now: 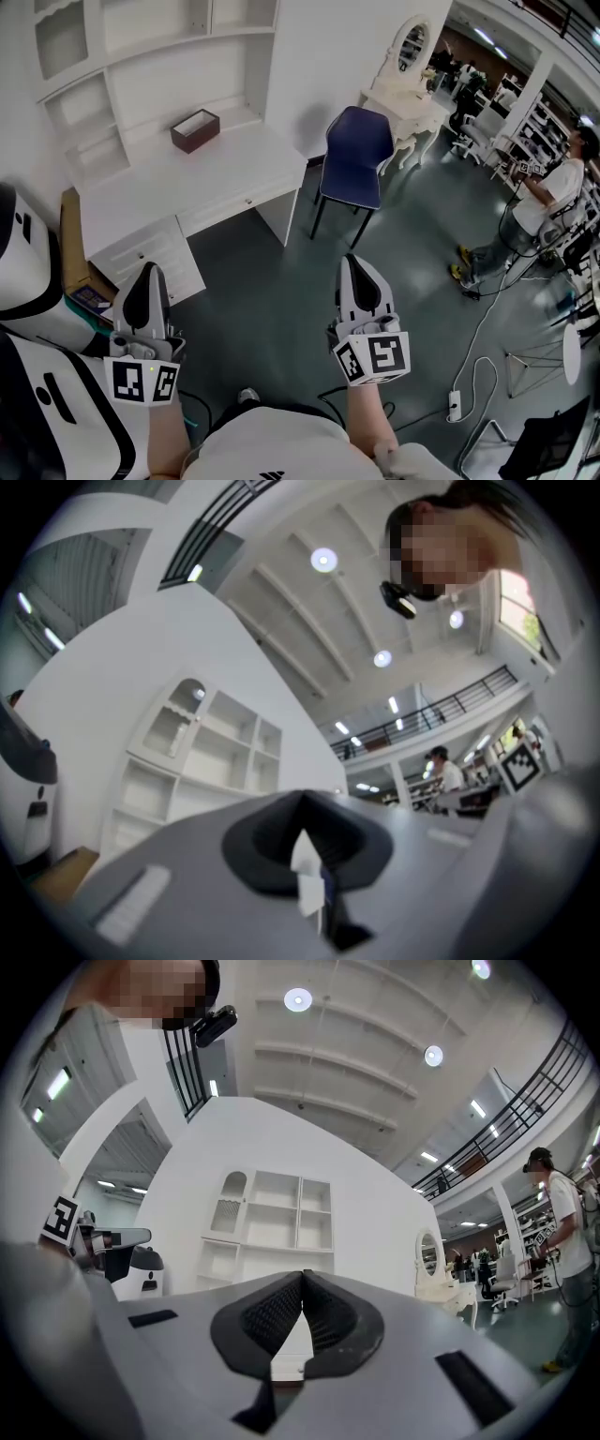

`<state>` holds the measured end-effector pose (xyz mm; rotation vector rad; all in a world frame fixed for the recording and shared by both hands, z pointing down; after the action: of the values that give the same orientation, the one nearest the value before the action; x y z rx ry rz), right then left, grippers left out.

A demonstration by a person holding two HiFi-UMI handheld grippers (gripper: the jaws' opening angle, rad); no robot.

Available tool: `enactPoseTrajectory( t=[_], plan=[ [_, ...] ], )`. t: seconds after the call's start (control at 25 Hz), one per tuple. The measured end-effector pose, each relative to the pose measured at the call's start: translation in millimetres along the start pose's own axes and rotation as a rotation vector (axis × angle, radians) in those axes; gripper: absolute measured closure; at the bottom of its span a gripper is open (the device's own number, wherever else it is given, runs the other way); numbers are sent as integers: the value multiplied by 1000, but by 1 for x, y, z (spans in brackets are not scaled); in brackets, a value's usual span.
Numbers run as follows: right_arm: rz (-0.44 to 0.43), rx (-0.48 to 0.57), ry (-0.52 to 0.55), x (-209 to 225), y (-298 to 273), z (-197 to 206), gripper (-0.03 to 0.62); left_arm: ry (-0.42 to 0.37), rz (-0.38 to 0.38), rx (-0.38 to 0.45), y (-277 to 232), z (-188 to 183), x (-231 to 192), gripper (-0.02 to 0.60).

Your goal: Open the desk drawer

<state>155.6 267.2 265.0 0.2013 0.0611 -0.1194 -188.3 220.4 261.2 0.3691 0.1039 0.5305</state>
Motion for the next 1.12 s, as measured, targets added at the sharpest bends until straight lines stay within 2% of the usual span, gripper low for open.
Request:
enactPoseTrajectory(
  t=[0.16, 0.52, 0.84, 1.12],
  plan=[
    [2, 4, 1, -15, -13, 4, 608, -9, 29, -12, -1, 3, -18, 575],
    [0, -22, 12, -34, -37, 12, 608, 25, 22, -28, -8, 18, -51, 575],
    [-35, -38, -2, -32, -87, 29, 608, 30, -5, -51, -33, 37, -75, 575],
    [-77, -22, -9, -13, -152, 41, 608, 4, -37, -50, -82, 54, -94, 575]
  ],
)
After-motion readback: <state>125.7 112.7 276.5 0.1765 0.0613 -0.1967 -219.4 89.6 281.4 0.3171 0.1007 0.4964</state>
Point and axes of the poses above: the fingertips, and each gripper's own axes: y backward along the fingers, x to its right, z out of its underside, the point moved 9 cm from there along y, backward along the fingers, and after that the axes turned 1 degree about y, right-handed, at the moved point
